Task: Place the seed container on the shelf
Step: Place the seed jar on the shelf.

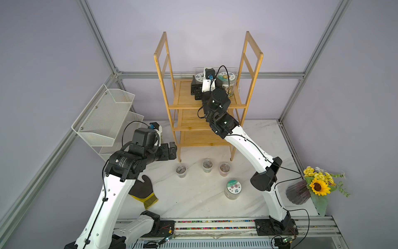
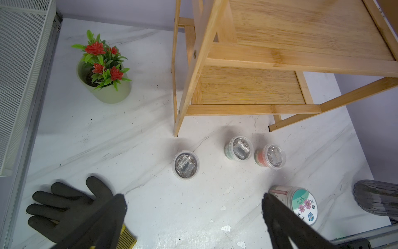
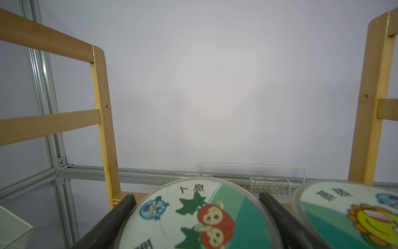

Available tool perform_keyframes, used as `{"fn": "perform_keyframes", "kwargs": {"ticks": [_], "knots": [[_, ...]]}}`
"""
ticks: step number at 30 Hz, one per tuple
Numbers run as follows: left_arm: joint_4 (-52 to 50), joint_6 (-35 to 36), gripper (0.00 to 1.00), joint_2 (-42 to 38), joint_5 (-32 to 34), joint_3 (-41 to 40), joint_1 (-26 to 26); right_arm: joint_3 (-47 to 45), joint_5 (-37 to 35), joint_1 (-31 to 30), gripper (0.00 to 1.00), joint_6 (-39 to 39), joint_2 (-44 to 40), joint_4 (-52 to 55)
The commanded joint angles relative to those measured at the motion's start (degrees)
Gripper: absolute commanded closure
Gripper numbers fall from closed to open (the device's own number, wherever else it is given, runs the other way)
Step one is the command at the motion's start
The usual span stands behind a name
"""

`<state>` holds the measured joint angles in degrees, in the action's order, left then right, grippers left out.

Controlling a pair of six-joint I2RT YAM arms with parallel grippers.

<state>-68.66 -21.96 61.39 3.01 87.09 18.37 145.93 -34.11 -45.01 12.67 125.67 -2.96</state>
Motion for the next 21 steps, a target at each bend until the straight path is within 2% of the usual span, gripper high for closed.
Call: {"fn": "perform_keyframes", "kwargs": {"ticks": [1, 5, 16, 21], "knots": [[0.6, -0.1, 0.01, -0.4, -0.1, 1.8, -0.6, -1.0, -0.8, 0.3, 0.47, -0.6, -3.0, -0.2], [0.5, 0.0, 0.00, -0.6, 0.1, 1.9, -0.6, -1.6, -0.8, 0.1, 0.41, -0.6, -3.4, -0.5], [0.1, 0.2, 0.00, -0.9, 0.3, 1.6, -0.6, -3.5, -0.9, -0.4, 0.36, -0.4, -4.6, -1.1], [0.2, 0.2, 0.01, -1.2, 0.4, 1.2, -0.6, -5.9, -0.8, -0.6, 0.29, -0.5, -5.6, -1.9]]}}
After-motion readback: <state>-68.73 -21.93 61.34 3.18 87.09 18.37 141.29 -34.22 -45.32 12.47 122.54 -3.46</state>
